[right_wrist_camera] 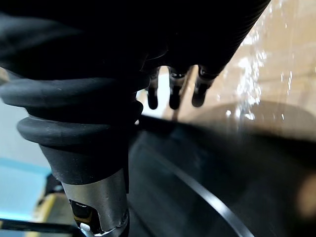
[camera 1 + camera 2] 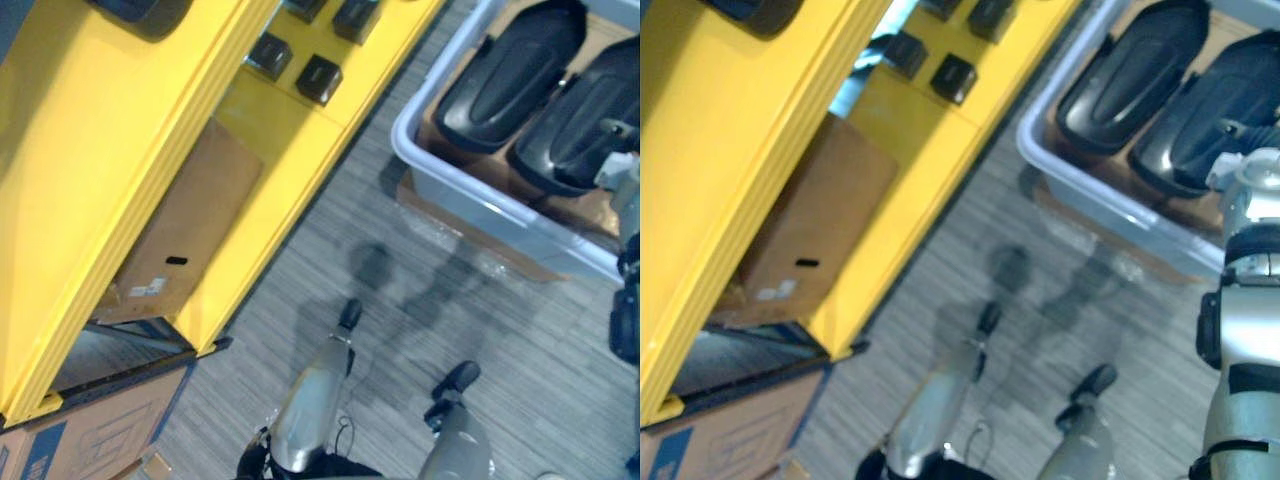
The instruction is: Walk over and take plastic housings, then place them on the shelf
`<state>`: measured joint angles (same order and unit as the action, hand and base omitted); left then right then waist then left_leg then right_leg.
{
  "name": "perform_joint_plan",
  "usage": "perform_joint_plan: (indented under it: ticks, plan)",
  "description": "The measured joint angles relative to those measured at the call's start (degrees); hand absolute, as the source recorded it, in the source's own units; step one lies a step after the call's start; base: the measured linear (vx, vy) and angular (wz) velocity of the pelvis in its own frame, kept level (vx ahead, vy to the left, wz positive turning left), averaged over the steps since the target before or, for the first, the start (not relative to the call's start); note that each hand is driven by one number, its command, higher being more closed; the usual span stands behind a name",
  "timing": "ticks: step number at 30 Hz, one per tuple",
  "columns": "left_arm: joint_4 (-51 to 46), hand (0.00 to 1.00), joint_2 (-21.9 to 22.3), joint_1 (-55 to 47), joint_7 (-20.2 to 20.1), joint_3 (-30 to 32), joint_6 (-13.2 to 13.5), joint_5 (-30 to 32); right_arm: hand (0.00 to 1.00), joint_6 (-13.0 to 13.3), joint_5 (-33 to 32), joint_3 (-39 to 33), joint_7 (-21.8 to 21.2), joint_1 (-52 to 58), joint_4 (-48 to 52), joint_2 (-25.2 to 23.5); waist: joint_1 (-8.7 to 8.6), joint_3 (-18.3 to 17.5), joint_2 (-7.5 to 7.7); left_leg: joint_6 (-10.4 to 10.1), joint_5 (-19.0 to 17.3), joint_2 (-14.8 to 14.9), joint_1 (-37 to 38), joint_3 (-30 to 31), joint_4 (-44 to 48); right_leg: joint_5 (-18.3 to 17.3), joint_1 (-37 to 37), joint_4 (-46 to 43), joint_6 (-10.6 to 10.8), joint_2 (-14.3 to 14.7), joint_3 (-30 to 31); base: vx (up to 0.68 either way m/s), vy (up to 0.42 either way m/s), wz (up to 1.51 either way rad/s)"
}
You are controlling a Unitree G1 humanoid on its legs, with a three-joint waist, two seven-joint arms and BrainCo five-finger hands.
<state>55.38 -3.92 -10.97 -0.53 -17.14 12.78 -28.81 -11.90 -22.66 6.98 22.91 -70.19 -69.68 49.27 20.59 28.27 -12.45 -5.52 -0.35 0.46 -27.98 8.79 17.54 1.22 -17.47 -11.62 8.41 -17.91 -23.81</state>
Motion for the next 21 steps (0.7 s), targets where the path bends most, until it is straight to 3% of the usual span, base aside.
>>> perform_joint_plan:
  ticks: [7, 8, 13, 16, 21]
  plan:
    - [0.00, 0.00, 0.00, 0.58, 0.02, -2.31, 1.15, -2.32, 0.00, -4.94, 0.46, 0.00, 5.54, -0.37, -0.32, 1.25, 2.40, -0.52, -0.75, -0.01, -0.82, -0.07, -1.62, 0.49, 1.19, -0.21, -0.62, 0.07, -0.14, 0.02, -0.79, 0.00, -0.006, 0.03]
    - [0.00, 0.00, -0.02, 0.87, 0.00, -3.03, 1.25, -2.43, 1.00, -5.62, 0.29, 0.01, 6.79, -0.63, -0.24, 1.93, 2.64, -0.88, -1.26, -0.07, -1.01, -0.17, -2.43, 1.03, 1.77, -0.21, -0.77, 0.18, -0.16, -0.05, -1.72, 0.00, 0.002, 0.10]
    - [-0.01, 0.00, -0.03, 1.36, 0.05, -4.13, 1.78, -2.89, 1.00, -7.70, -0.11, 0.02, 12.31, -1.27, -0.60, 3.83, 4.16, -1.07, -1.53, -0.06, -1.32, -0.13, -3.58, 0.77, 2.37, -0.09, -1.58, 0.14, -0.05, -0.50, -2.88, 0.00, -0.001, 0.00]
    - [-0.05, 0.00, 0.00, 1.40, 0.07, -4.56, 2.06, -3.74, 1.00, -9.01, -0.34, -0.06, 12.45, -1.38, -0.74, 5.34, 4.14, -1.23, -1.76, -0.06, -1.32, -0.16, -3.59, 0.59, 2.33, -0.06, -1.84, 0.15, 0.00, -0.66, -2.75, 0.01, -0.007, -0.05]
    - [-0.07, 0.00, 0.03, 1.79, 0.09, -6.69, 2.07, -4.58, 1.00, -11.00, -1.32, -0.54, 12.06, -1.40, -1.25, 6.35, 4.13, -2.56, -3.59, -0.06, -1.33, -0.14, -3.70, 0.37, 2.17, -0.08, -2.40, -0.14, 0.02, -0.89, -2.67, -0.02, -0.004, -0.03]
